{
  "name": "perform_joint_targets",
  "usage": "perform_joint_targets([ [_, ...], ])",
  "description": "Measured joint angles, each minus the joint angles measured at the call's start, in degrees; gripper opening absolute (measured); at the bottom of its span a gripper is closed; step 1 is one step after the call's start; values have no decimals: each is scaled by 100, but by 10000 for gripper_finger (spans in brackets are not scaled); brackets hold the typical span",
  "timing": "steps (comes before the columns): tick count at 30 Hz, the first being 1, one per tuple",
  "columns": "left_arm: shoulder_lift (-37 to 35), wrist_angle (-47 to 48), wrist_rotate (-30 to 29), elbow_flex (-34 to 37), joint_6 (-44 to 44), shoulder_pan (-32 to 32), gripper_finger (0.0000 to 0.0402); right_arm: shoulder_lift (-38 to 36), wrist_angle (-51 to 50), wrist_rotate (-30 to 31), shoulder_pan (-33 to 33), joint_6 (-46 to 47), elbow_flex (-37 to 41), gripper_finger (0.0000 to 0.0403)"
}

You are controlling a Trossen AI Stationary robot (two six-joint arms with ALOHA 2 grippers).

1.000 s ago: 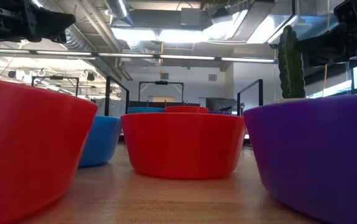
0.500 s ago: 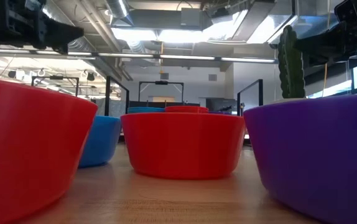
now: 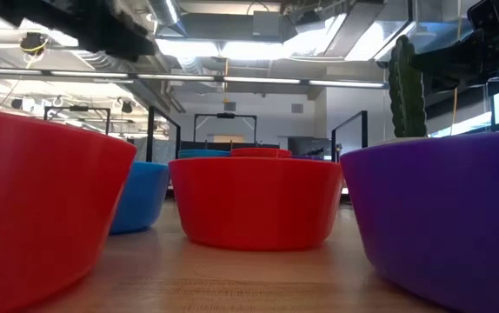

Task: Pick & Place Mini bowls
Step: Stack the blue bowl on the blue bowl on the shelf

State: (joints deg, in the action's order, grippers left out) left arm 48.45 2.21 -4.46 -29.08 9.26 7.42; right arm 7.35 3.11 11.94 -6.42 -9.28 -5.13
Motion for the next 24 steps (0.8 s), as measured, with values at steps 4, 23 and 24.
perform_joint_targets([
  [4,1178,974,-642,-1030,-485,494,35,0,0,-2,0,31,0,23],
  [23,4261,3192,-35,-2459,-1408,539,260,0,-4,-9,0,118,0,23],
  [24,4303,3202,-37,-2459,-1408,495,261,0,-4,-9,0,118,0,23],
])
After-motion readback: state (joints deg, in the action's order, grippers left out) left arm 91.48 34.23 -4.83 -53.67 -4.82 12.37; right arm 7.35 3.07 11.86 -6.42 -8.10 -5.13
